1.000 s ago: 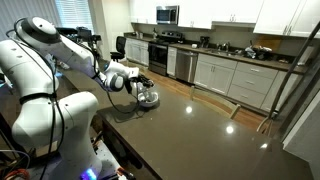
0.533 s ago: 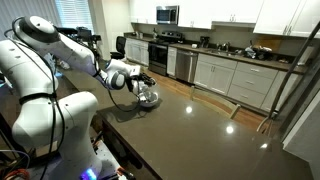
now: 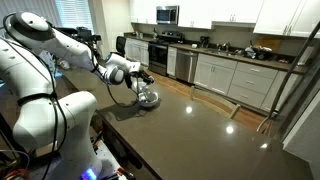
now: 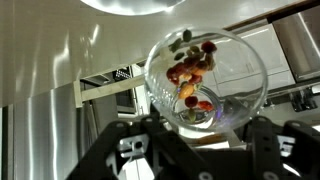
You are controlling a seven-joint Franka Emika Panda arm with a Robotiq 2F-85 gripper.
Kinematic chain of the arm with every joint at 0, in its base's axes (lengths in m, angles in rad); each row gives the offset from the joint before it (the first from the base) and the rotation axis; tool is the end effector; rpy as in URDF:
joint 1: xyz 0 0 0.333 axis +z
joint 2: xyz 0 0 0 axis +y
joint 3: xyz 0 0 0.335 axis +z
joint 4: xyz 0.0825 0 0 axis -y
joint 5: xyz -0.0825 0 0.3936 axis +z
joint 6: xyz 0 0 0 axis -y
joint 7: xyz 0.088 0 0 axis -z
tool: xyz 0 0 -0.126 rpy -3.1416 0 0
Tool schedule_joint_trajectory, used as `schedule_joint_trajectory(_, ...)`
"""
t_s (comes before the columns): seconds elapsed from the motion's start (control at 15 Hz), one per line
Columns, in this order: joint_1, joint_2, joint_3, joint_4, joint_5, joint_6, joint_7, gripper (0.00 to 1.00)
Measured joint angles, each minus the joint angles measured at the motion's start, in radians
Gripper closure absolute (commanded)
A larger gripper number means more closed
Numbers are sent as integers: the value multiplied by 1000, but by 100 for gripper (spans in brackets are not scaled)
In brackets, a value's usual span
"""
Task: Pour the contents of the glass cup into the bowl
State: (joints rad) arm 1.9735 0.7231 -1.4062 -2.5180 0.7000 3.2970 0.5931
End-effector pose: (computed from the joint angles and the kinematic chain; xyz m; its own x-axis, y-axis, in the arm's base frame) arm 0.4631 0.2255 0.3383 0.4750 -0.3599 0.8030 -0.3382 -0.9171 -0.2110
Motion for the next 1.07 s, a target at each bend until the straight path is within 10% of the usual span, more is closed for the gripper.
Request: schedule_joint_trajectory(1.07, -12, 65, 68, -10, 21, 55, 0, 58)
